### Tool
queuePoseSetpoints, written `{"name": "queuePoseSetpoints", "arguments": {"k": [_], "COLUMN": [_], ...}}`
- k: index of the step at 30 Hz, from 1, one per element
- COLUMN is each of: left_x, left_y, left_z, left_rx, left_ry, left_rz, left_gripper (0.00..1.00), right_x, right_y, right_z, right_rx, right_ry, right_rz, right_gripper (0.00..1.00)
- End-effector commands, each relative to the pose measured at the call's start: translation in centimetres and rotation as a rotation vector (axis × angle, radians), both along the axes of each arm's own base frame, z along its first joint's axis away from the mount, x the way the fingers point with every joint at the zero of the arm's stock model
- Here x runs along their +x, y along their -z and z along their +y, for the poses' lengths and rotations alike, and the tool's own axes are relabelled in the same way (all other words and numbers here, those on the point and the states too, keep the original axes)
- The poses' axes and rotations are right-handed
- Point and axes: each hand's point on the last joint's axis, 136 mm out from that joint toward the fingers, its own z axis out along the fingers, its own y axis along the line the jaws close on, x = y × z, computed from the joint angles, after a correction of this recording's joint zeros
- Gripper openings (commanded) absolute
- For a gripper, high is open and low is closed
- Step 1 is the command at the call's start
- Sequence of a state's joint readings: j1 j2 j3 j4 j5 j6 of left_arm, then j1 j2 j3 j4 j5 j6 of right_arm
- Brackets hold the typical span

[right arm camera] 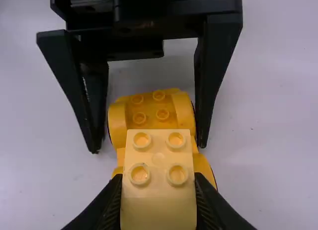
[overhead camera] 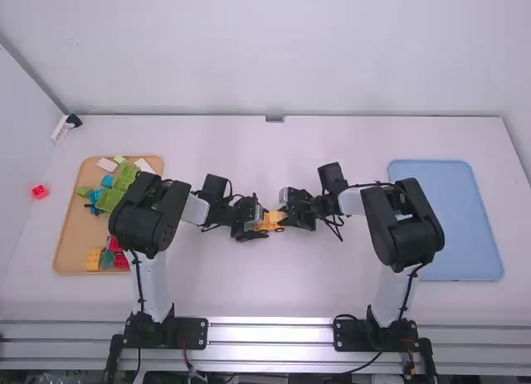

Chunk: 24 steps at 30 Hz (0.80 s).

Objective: Assemble lego blocks to make yellow taxi

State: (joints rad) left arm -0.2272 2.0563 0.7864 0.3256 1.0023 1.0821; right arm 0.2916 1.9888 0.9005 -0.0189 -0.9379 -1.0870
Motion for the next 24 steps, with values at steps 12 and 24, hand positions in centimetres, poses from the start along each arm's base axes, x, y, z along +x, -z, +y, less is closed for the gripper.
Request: {"name": "queuePoseSetpoints", "arguments": {"k": [12, 24], "left_x": [0.5, 0.4], "left_y": [0.4, 0.8], "left_z": [0.1, 0.7], "left_rx": [0.021, 0.061], "left_ry": [-0.036, -0.021], "left_rz": [0.024, 0.043], "left_gripper": [0.60, 0.75], "right_x": [1.4, 2.1], "right_y": [-1.1, -1.4], "right_z": [0.4, -0.6], "right_rx": [0.019, 0.001], "right_ry": [-0.016, -0.018], "right_rz": [-0.048, -0.059], "right_gripper": [0.26, 0.27]}}
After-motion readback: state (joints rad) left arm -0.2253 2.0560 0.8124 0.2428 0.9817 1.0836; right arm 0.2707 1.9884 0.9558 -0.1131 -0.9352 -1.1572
